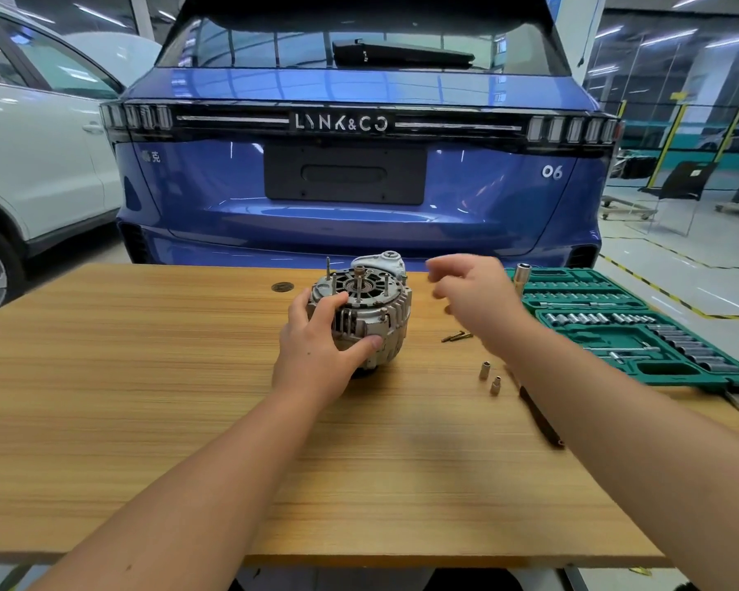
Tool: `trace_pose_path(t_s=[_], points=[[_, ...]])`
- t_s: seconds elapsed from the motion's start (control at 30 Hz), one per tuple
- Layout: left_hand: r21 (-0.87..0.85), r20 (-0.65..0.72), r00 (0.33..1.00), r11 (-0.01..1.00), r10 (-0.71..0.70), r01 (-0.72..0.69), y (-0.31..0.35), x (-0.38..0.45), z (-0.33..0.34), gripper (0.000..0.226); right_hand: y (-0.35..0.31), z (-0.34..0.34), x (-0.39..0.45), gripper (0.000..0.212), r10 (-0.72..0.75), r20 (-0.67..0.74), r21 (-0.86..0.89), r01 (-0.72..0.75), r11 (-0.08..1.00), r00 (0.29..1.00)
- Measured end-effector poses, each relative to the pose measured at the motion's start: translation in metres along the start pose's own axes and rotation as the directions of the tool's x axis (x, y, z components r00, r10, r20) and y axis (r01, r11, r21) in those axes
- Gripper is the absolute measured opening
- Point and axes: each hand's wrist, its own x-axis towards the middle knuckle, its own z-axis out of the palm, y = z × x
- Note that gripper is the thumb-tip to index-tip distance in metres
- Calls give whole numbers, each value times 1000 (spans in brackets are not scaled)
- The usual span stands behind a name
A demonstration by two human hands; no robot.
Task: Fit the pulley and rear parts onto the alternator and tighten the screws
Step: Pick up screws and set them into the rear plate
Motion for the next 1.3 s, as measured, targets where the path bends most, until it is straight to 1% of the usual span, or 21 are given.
trace_pose_path(t_s=[0.03, 0.07, 0.1, 0.13, 0.2, 0.27, 0.37, 0.43, 0.57, 0.7, 0.8, 0.93, 1.0, 1.03, 1.1, 1.17, 1.23, 1.3], points=[[11, -3, 1000, 1000, 5, -5, -1, 1, 0, 74, 5, -9, 9, 36, 49, -77, -25, -51, 998, 996], [18, -6, 1000, 1000, 9, -9, -1, 2, 0, 74, 11, -16, 18, 36, 95, -114, -84, -105, 991, 989], [19, -12, 1000, 1000, 13, -13, -2, 3, 1, 74, 17, -21, 25, 36, 136, -109, -171, -153, 973, 985], [12, -21, 1000, 1000, 18, -18, -2, 3, 2, 73, 23, -23, 31, 37, 171, -66, -294, -183, 938, 983], [-3, -44, 999, 1000, 29, -29, -3, 1, 6, 73, 38, -18, 40, 38, 245, 52, -551, -177, 815, 968], [-4, -56, 998, 1000, 31, -31, -4, 1, 8, 72, 50, -6, 44, 32, 330, 116, -707, -156, 690, 937], [-1, -54, 998, 1000, 23, -23, -5, 1, 8, 71, 63, 12, 49, 22, 431, 148, -812, -140, 567, 890], [2, -50, 998, 999, 34, -34, -5, 0, 8, 71, 72, 19, 54, 24, 474, 168, -852, -115, 511, 864], [15, -56, 997, 999, 44, -43, -4, 0, 8, 71, 83, 23, 61, 29, 506, 157, -893, -98, 440, 848], [3, -57, 997, 999, 46, -45, -5, 0, 9, 71, 85, 24, 64, 33, 497, 155, -907, -77, 414, 854], [-11, -51, 997, 999, 50, -51, -3, -1, 9, 70, 85, 24, 62, 34, 495, 157, -905, -76, 418, 855], [-19, -47, 998, 999, 44, -45, -1, -1, 10, 70, 82, 21, 56, 31, 450, 173, -884, -63, 463, 876], [-7, -51, 998, 1000, 28, -29, 0, -2, 11, 70, 80, 18, 52, 29, 407, 176, -850, -69, 522, 896], [-5, -50, 999, 1000, 16, -16, 1, -2, 12, 71, 79, 17, 50, 28, 378, 173, -815, -83, 573, 909], [2, -48, 999, 1000, -9, 9, 5, -3, 13, 72, 74, 13, 46, 24, 308, 159, -709, -109, 697, 938], [32, -43, 999, 999, -28, 30, 9, -4, 13, 72, 66, 9, 39, 18, 257, 127, -561, -145, 815, 958], [95, -35, 999, 995, -28, 31, 11, -7, 12, 71, 54, 5, 31, 10, 244, 80, -358, -201, 912, 966], [152, -51, 999, 988, -2, 10, 9, -9, 10, 71, 40, 1, 21, 5, 279, 47, -92, -274, 957, 959]])
